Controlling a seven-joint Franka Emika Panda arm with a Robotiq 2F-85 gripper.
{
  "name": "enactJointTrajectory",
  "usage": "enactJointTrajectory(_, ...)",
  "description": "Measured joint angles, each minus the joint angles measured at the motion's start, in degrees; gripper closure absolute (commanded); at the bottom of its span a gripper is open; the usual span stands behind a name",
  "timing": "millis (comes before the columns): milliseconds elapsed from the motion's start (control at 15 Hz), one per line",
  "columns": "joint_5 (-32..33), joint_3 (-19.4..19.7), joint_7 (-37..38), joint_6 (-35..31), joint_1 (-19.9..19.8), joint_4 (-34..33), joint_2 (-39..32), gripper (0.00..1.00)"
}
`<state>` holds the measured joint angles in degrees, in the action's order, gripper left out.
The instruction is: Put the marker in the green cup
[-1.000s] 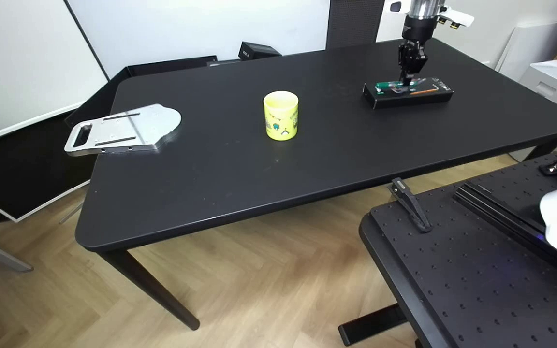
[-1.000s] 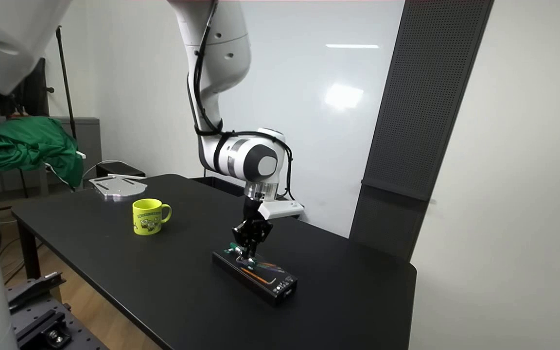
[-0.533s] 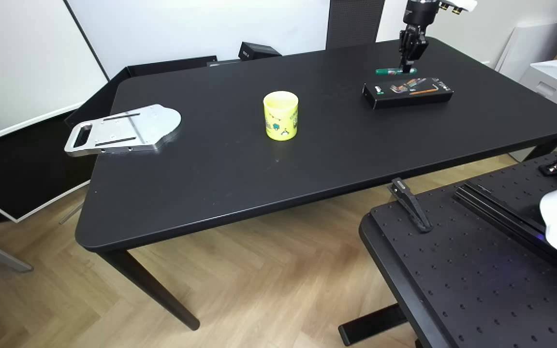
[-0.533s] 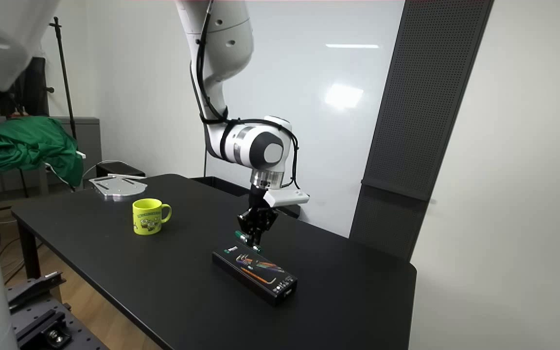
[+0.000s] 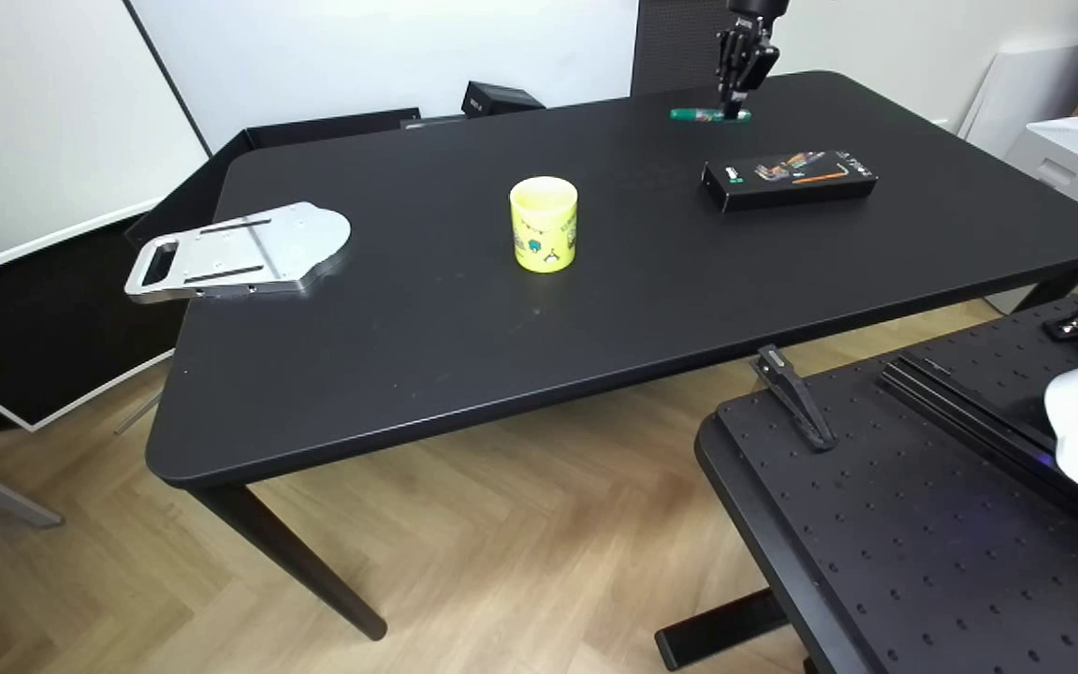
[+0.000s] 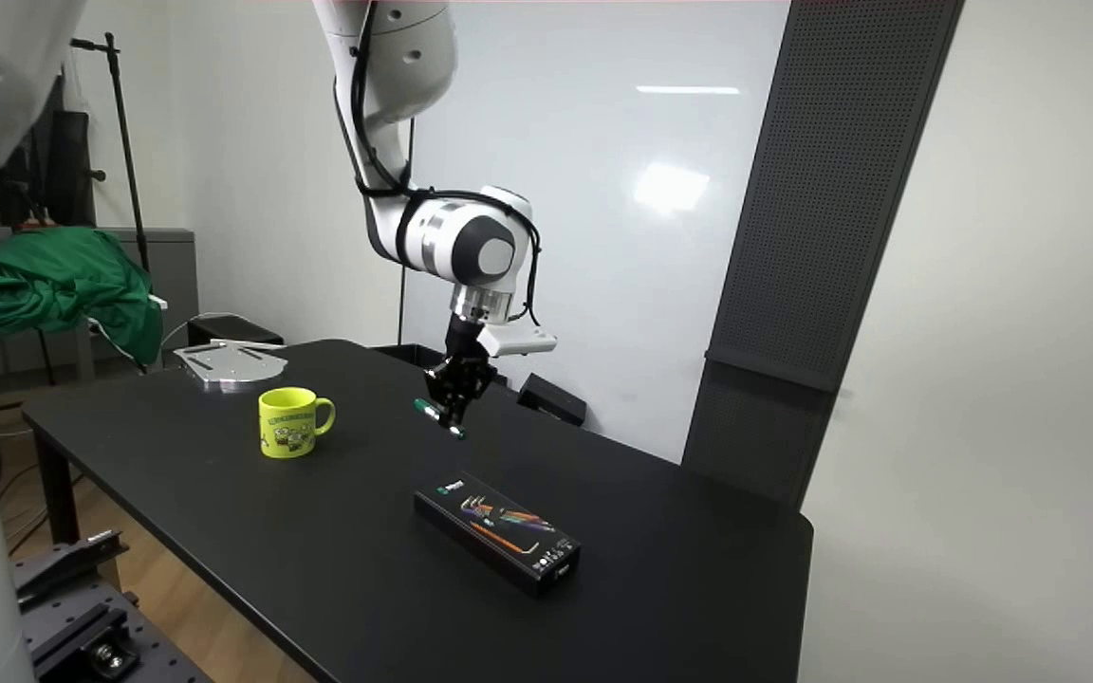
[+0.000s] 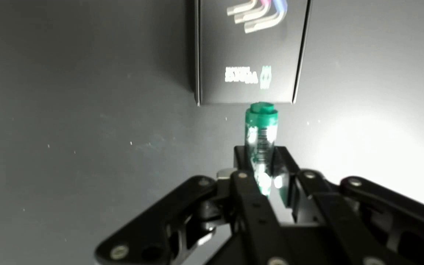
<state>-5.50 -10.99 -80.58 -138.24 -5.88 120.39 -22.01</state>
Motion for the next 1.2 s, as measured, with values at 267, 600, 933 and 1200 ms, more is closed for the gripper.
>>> enactJointTrajectory(267, -9.6, -4.2, -8.2, 2.3, -0.1, -1.6, 0.0, 0.95)
enactJointTrajectory(600, -24.1, -7.0, -21.0, 11.4, -0.8, -3.8, -0.8, 0.95)
enactJointTrajectory(933, -33.8, -5.8, -32.3, 22.7, -2.3, -6.7, -3.3, 0.95)
enactJointTrajectory(1200, -38.2, -3.3, -38.3, 31.6, -2.4, -10.1, -7.1, 0.95)
